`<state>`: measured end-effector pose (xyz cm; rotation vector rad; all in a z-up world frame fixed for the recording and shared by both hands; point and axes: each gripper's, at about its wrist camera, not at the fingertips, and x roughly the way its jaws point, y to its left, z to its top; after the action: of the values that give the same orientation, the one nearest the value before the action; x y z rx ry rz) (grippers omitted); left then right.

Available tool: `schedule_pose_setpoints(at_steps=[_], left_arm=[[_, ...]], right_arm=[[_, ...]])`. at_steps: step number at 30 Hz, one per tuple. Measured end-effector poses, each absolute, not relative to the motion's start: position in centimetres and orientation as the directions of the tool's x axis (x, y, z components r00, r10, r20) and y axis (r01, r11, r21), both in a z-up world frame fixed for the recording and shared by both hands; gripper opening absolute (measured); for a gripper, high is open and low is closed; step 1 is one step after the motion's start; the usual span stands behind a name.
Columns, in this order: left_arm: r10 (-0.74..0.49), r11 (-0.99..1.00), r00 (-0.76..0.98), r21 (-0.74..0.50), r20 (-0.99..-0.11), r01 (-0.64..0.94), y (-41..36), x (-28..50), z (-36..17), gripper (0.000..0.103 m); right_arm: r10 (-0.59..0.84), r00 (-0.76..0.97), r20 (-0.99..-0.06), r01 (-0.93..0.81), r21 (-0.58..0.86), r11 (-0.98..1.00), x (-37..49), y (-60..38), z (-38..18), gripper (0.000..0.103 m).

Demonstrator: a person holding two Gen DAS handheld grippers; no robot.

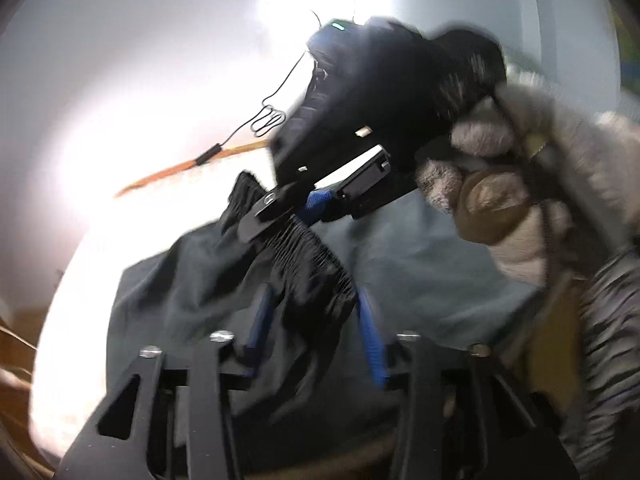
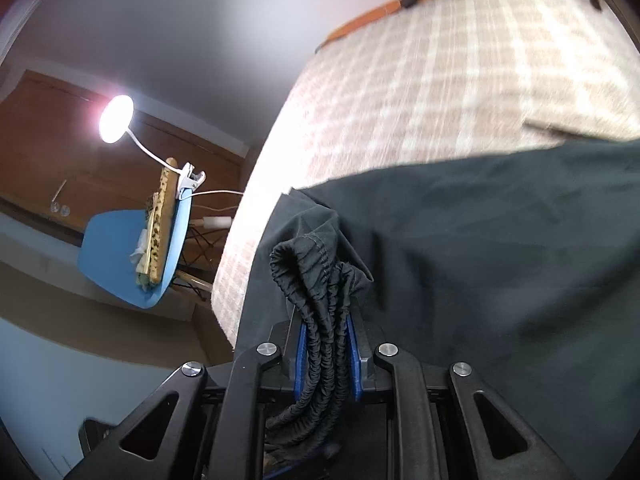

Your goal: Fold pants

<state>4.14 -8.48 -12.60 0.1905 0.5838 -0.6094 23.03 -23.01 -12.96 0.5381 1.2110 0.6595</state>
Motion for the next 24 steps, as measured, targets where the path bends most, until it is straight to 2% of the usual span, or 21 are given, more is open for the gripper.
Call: schedule_pose_setpoints(at_steps=[4, 7, 14, 24], left_arm=[[-0.552, 0.814, 0.66, -0.159, -0.51, 0.559, -5.1, 3.0, -10.4, 0.044], [-0.522, 0.847, 0.689, -0.209, -0.502, 0.49, -2.5, 3.7, -9.8, 0.044], [-0.448, 0.892, 0.686, -0.24, -0.574, 0.382, 0.0, 7.8, -11.3, 0.044], [-0.512, 0.843, 0.631, -0.198, -0.583, 0.5, -7.1, 9.0, -12.7, 0.044]], right_arm=[[0.703, 0.233, -0.672, -0.188, 0.679, 0.71, 22.4, -26.0, -11.5, 0.016], [0.688, 0.249, -0.681, -0.175, 0.667, 0.724, 21.9, -27.9, -11.0, 0.016], [0.646, 0.3, -0.702, -0.114, 0.646, 0.755, 19.8, -33.3, -10.6, 0.016], [0.561, 0.374, -0.738, -0.008, 0.603, 0.798, 16.4, -42.9, -9.6, 0.016]])
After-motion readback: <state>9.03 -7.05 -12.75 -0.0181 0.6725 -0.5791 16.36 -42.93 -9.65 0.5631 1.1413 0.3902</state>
